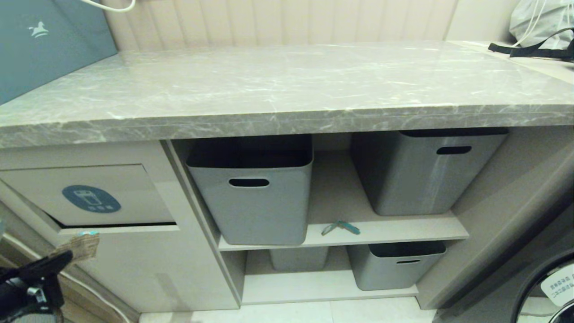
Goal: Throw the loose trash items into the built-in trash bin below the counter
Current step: Put the garbage in the trash can
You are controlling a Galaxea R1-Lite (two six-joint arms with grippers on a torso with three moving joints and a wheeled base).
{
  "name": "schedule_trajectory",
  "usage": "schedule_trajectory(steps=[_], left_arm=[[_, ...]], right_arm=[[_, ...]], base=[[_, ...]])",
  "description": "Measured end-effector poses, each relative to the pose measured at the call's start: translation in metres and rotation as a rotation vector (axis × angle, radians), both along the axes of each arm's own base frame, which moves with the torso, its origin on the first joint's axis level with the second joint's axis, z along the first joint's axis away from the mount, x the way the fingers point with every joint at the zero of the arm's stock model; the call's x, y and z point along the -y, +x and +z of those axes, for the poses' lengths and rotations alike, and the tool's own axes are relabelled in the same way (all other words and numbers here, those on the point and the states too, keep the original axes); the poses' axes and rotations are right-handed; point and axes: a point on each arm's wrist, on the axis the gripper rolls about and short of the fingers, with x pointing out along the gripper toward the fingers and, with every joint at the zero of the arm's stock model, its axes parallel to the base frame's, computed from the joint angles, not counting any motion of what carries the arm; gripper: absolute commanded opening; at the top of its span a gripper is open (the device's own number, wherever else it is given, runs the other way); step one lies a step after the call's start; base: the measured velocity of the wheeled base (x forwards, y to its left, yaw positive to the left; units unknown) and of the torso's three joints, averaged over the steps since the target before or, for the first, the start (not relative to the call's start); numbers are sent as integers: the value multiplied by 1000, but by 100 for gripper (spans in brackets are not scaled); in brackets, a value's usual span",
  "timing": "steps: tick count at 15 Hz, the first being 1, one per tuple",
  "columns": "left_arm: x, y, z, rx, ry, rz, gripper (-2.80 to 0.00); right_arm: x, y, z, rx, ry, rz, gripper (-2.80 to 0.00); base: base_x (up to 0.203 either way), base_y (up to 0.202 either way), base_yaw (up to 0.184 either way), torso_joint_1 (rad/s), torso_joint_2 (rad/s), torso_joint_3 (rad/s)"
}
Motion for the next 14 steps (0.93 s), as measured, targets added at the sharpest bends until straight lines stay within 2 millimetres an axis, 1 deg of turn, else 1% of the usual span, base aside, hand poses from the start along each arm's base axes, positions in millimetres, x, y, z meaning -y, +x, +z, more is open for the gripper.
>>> schedule_trajectory(steps=[4, 7, 14], left_arm=[[-8, 14, -20, 90, 15, 28, -280], [-9, 21, -30, 145, 24, 28, -280], [-16, 52, -49, 128, 21, 35, -280]], right_arm=[[0, 0, 0, 0, 0, 0, -280], [0, 0, 0, 0, 0, 0, -280], [0, 0, 0, 0, 0, 0, -280]], base=[[0, 0, 0, 0, 0, 0], [0, 0, 0, 0, 0, 0], [0, 0, 0, 0, 0, 0]])
